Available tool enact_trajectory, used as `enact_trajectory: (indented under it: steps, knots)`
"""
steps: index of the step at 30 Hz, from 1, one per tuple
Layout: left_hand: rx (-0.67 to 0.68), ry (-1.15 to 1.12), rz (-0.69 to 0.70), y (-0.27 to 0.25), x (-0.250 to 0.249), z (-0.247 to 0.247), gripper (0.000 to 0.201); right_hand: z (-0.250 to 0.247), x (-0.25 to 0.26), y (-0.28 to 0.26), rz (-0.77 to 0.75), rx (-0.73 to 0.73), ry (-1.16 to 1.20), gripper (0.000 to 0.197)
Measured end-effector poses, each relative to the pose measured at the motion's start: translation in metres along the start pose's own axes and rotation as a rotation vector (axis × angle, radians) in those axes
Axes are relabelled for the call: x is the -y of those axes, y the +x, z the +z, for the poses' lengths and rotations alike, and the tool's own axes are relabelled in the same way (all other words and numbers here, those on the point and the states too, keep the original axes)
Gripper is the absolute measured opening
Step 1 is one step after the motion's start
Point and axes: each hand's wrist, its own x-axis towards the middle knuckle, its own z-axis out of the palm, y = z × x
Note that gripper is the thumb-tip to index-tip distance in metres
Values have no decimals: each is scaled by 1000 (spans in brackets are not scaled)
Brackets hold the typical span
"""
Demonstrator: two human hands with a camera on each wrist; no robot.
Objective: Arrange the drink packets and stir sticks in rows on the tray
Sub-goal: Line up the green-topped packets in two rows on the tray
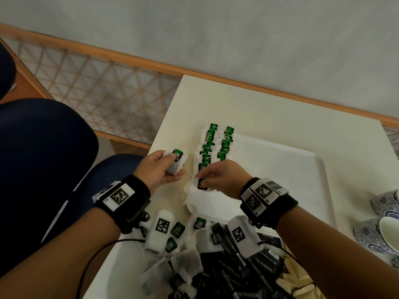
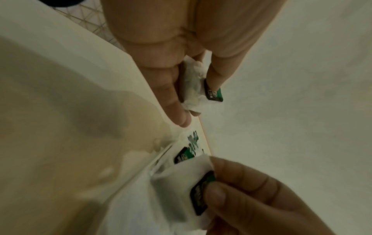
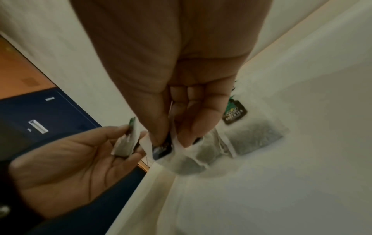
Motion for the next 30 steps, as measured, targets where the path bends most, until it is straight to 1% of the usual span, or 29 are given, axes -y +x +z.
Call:
enact_trajectory:
  steps: [2,4,8,11,13,16,18,21,23,25,27,28,30]
  knots:
    - [-17,32,37,1,-2,-3,10,0,-2,4,19,-14,-77,23]
    - [-30,93,89,3,-2,-5,10,0,-5,11,38,-59,-123,24]
    - [-24,194,147,4,0,-3,13,-3,-9,19,66,-155,-99,23]
    - [23,175,160,4,2,6,18,-6,-9,17,5,-261,-83,24]
    - [68,178,159,2,4,13,19,-8,-6,10,-38,-292,-15,26]
    - [142,162,146,1,10,22,17,-8,-1,0,-37,-258,142,27]
    - [165,160,133,-1,13,29,18,-9,-1,-5,-43,-261,152,28]
    - [190,168,111,-4,15,37,24,-12,-5,-12,-28,-276,204,17]
    - [199,194,100,-3,17,37,29,-14,-12,-15,-1,-242,224,11]
    - [180,290,109,-1,22,34,31,-15,-19,-18,31,-148,207,12]
    - [134,436,120,2,26,29,34,-15,-26,-19,64,-65,162,13]
    - [105,519,113,4,28,26,37,-14,-30,-18,71,-59,124,13]
    - [70,653,72,8,30,23,47,-14,-37,-13,64,-110,31,12]
